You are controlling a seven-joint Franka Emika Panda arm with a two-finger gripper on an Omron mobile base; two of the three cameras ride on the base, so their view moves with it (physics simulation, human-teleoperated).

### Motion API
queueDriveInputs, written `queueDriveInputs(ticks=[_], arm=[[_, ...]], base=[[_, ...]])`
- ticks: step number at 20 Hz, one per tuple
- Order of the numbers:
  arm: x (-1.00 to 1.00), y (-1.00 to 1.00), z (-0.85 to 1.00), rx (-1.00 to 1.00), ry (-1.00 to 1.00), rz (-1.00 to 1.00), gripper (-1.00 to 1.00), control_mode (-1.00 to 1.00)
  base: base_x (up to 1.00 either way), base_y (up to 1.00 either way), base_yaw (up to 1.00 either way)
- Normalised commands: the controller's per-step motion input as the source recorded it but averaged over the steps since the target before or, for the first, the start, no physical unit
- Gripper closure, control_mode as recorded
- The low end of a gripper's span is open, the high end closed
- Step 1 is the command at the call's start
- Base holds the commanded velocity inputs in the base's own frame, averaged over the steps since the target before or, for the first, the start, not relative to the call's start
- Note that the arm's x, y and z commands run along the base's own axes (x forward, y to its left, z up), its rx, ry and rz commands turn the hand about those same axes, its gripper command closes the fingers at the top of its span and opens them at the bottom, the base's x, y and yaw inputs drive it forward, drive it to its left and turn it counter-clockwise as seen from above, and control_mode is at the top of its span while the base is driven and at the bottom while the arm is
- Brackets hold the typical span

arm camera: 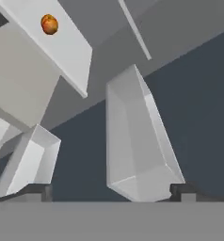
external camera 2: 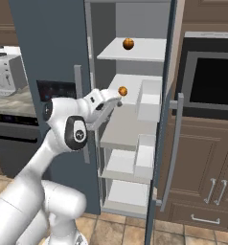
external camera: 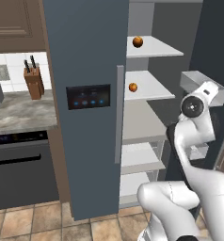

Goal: Retrieve the orange and peach from the fridge and place them into the bowl on the dining table.

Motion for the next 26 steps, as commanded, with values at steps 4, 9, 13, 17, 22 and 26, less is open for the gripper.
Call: queueDriveInputs(ticks=[4,9,13,17,22,26], arm=[[-0.24,0.48,0.97,0.36,0.04,-0.03,-1.00,-1.00],[-0.51,0.54,0.42,0.44,0.04,-0.04,-1.00,-1.00],[-0.63,0.61,-0.08,0.59,-0.10,-0.05,-1.00,-1.00],[-0.36,0.34,-0.18,0.61,-0.36,-0.06,-1.00,-1.00],[-0.22,-0.06,0.01,0.40,-0.28,-0.03,-1.00,-1.00],[-0.39,-0.04,0.00,0.16,-0.19,-0.07,-1.00,-1.00]], base=[[0.00,0.00,0.00],[0.00,0.00,0.00],[0.00,0.00,0.00],[0.00,0.00,0.00],[0.00,0.00,0.00],[0.00,0.00,0.00]])
